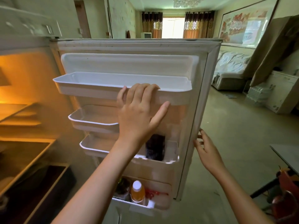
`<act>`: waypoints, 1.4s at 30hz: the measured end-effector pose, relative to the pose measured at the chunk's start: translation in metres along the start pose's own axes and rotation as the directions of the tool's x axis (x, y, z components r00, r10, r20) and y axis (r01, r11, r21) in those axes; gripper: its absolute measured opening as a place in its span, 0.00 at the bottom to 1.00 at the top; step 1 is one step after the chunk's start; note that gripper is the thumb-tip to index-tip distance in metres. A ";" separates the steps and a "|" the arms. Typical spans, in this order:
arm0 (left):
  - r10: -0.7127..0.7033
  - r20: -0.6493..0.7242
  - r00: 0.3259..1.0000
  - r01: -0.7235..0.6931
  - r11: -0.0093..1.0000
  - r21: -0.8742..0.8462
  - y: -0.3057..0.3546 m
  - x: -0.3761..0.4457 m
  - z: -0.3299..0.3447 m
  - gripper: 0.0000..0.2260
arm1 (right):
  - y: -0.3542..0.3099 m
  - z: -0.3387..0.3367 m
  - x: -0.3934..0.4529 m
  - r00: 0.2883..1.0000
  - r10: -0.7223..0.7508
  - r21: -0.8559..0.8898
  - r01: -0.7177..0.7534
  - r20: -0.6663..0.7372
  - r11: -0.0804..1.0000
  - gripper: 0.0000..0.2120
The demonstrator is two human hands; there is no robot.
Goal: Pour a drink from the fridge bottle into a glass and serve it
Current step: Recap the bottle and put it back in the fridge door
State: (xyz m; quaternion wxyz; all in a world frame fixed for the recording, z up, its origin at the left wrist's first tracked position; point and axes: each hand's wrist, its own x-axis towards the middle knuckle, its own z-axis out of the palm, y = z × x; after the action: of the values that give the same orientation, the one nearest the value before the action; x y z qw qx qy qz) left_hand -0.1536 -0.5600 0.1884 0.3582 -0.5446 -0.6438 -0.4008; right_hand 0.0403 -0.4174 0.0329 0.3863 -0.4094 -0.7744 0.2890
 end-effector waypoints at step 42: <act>0.106 0.013 0.994 -0.105 0.941 0.322 -0.077 -0.149 -0.298 0.40 | -0.197 0.151 -0.237 0.674 -0.703 0.121 0.697 0.228 0.707 0.44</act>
State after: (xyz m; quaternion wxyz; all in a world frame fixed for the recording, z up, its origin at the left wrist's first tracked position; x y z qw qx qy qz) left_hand -0.2002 -0.8980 0.1706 0.4648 -0.5115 -0.6697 -0.2717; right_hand -0.0794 -0.7377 0.0171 0.3683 -0.0361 -0.9116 0.1791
